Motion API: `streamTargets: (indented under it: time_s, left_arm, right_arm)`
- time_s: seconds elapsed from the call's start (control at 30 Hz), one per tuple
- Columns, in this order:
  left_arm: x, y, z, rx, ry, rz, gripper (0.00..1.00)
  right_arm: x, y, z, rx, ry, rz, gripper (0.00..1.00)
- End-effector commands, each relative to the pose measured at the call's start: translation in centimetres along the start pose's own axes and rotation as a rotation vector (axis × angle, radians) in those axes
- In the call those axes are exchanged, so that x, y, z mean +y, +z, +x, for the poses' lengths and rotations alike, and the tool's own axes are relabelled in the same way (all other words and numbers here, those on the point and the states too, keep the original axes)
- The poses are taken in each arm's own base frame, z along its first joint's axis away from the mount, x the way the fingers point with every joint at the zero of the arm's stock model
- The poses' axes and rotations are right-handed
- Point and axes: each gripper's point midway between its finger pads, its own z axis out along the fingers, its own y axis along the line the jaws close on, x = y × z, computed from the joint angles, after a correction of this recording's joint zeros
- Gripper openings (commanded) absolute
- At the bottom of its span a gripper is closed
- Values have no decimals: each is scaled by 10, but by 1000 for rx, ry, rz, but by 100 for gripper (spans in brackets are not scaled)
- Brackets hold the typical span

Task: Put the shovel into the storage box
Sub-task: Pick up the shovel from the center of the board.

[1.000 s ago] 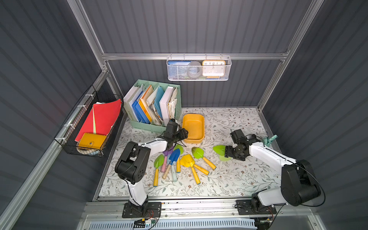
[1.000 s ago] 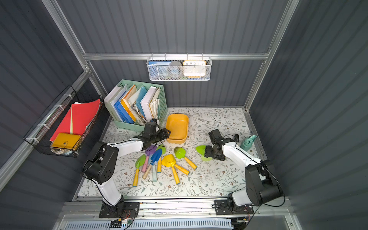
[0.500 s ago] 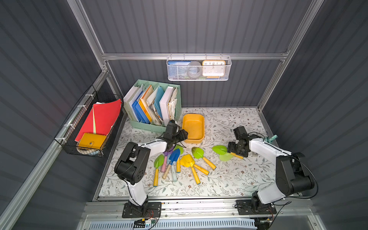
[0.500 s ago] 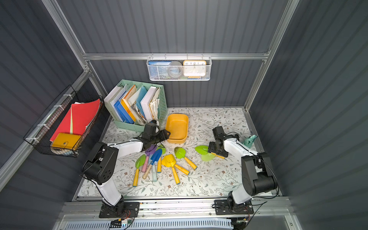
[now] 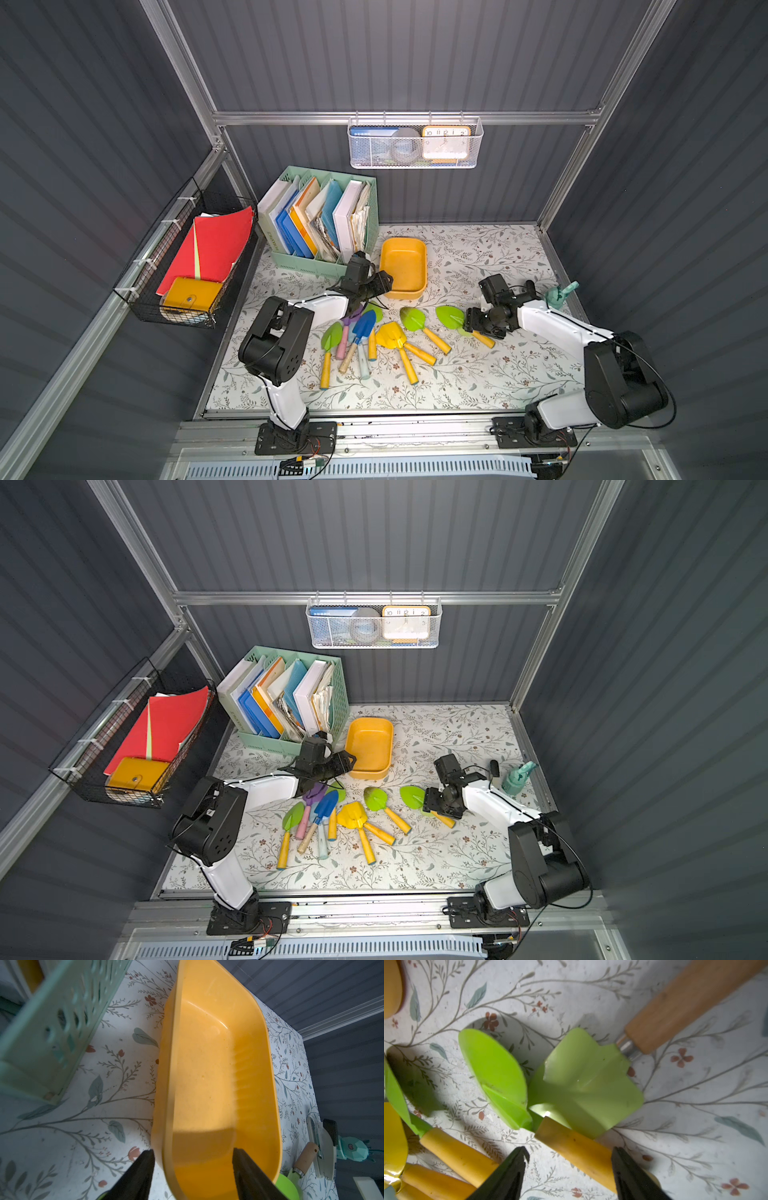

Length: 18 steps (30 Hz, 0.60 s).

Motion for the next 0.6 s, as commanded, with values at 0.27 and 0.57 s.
streamTargets:
  time_s: [0.27, 0.57]
  left_arm:
    - [-6, -5, 0, -5, -10, 24, 65]
    - [-6, -9, -7, -20, -21, -4, 63]
  right_arm:
    - [-5, 9, 20, 59, -108, 153, 48]
    - [2, 13, 29, 76, -169, 178, 38]
